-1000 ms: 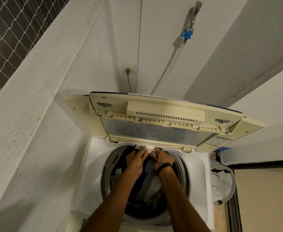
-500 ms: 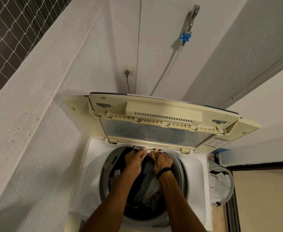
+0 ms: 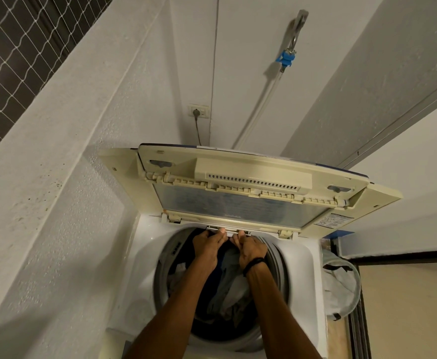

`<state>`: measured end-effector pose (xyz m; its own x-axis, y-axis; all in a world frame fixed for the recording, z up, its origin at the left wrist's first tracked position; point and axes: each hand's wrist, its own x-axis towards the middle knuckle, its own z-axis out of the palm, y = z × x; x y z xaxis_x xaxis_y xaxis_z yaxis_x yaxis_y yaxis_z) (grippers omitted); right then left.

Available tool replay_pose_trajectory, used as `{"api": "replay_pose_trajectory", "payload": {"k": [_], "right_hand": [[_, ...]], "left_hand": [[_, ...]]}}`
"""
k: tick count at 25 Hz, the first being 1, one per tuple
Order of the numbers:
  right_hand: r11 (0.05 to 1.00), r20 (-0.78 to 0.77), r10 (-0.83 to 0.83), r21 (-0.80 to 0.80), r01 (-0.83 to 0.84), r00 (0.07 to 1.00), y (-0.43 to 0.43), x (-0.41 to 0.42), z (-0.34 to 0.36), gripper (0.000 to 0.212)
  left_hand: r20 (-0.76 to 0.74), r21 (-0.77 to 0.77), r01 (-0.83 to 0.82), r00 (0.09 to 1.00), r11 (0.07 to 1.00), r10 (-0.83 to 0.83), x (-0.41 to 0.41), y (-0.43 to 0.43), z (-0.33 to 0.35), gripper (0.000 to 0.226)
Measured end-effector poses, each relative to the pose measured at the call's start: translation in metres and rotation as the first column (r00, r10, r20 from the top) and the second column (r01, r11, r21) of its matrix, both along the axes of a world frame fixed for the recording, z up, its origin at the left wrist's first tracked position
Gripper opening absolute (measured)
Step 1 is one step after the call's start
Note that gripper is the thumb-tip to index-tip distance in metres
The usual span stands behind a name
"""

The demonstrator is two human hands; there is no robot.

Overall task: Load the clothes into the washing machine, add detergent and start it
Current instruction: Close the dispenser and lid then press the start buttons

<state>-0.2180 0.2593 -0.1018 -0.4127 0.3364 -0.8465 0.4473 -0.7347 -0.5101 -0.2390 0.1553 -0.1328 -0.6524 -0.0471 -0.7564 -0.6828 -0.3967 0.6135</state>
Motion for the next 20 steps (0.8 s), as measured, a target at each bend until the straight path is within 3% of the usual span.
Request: {"api": "replay_pose_trajectory", "payload": {"k": [4,10,14,20], "right_hand": [[0.997,0.002,-0.075,0.034,0.075,0.997,-0.007,0.004,-0.012,0.03],[0.992,-0.033,-0.025,0.126,0.029,0.999,-0.003,0.01,-0.025,0.023],[0.994,-0.103,-0.045,0.097,0.055,0.994,0.0,0.015,-0.026,0.045],[0.989,-0.113,-0.026,0.145,0.042,0.993,-0.005,0.015,-0.029,0.033]], "left_hand": [[0.01,-0.036,0.012,1.0,0.999,-0.012,0.001,-0.001,-0.002,0.021],[-0.018,-0.058,0.025,1.0,0.998,-0.026,0.002,0.0,-0.006,0.013],[-0.067,-0.055,0.028,0.997,0.998,-0.032,0.003,-0.001,-0.007,0.022],[-0.1,-0.112,-0.037,0.995,0.993,0.026,0.005,0.01,-0.002,0.019]]}}
